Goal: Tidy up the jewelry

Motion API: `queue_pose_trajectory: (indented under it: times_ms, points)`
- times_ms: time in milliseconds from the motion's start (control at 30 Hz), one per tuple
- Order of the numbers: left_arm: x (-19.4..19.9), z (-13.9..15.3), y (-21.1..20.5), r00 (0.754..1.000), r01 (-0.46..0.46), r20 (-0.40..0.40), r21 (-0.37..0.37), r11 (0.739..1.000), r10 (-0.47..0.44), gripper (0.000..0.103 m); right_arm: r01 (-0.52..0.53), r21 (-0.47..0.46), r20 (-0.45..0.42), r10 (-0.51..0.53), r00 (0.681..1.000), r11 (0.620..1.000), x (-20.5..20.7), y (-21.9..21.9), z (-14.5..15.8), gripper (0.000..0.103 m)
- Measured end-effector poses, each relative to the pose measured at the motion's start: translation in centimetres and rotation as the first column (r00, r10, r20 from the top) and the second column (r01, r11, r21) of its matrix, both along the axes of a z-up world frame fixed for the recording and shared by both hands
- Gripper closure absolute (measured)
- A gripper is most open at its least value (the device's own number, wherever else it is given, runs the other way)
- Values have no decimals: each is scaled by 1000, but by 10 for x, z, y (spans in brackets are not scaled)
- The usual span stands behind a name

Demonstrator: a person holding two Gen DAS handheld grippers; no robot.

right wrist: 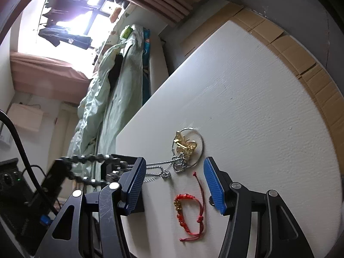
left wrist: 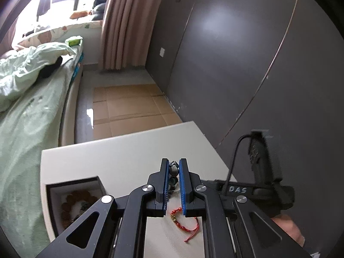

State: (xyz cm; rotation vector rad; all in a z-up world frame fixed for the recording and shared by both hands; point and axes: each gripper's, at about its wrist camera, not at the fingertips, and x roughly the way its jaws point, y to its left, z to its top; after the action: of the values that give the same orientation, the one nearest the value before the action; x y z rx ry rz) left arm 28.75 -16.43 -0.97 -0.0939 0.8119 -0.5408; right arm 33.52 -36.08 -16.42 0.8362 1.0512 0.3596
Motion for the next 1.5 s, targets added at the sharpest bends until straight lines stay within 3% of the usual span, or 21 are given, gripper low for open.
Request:
queue_pose_trajectory:
  times_ms: [233,500,967,1133,1300,1367,1400,1467,1500]
  points:
    - [-6,18,16,998,-31,46,-2,1000,31,94,-20,-72,-15,19,1000,997,8,17,-3,47]
    - [-11,23,46,994,-89,60,-8,996,89,94,-31,-225,-2,31,1000,974,18,39,4,47]
    - [-20,18,107,980,-192,48,-45,980,194,94,-214,-312,44,240,970,926,9,93,12,48]
    - [-22,13,123,977,-208,34,-54,977,210,94,-281,-411,57,331,942,868,13,121,12,48]
    - [-22,2,134,976,-215,10,-62,975,216,94,-306,-551,64,405,912,776,12,137,10,54]
    - [-20,-5,137,978,-207,-4,-63,976,207,94,-326,-611,58,451,891,722,8,146,9,56]
    - [-19,-9,137,980,-200,-13,-66,978,199,94,-330,-665,52,482,875,670,3,153,8,59]
    - [-16,-16,138,983,-183,-28,-74,980,181,94,-323,-717,53,510,859,618,-3,158,8,67]
    - [-15,-19,138,984,-177,-34,-74,981,175,94,-333,-699,56,513,857,633,-5,156,9,86]
